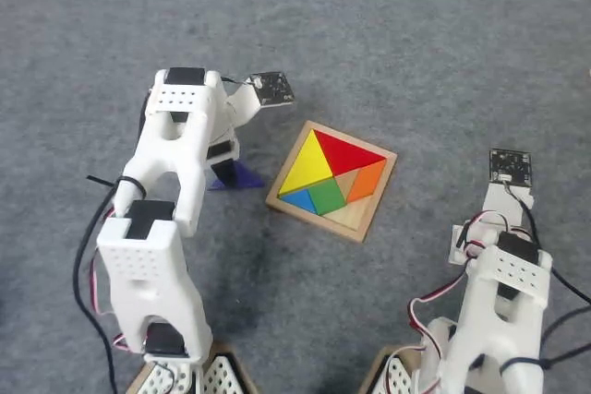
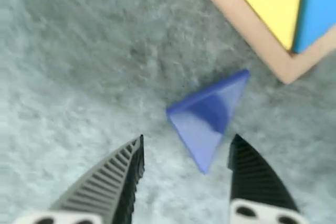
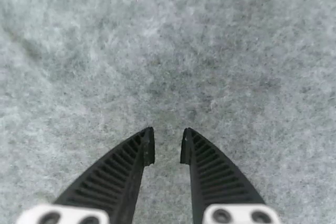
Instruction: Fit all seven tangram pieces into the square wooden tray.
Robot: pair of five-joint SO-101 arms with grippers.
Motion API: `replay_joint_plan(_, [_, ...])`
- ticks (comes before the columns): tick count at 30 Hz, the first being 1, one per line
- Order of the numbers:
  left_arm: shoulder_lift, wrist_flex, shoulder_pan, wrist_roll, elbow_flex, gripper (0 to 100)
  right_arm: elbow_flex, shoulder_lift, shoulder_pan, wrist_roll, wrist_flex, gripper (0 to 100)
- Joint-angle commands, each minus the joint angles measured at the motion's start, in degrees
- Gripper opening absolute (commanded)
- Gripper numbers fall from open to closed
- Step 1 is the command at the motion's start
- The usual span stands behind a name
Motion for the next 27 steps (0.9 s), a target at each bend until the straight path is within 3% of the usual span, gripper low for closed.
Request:
replay_joint_plan(1, [0.2,-1.9,0.5,-7.7,-2.3,27,-1.2,-1.3,0.1,0.3,-1.3,9.1])
replay_joint_plan(8, [6.0,-1.9,2.4,-13.1,-2.7,27,-1.1,-1.3,0.1,0.4,-2.0,9.1])
replay_joint_plan(22, [6.9,-1.9,3.7,-13.5,-2.6,26,-1.1,-1.3,0.2,0.3,-2.2,9.1])
replay_joint_plan(27, [6.9,-0.1,3.5,-13.4,-2.4,20,-1.1,-1.3,0.2,0.3,-2.2,9.1])
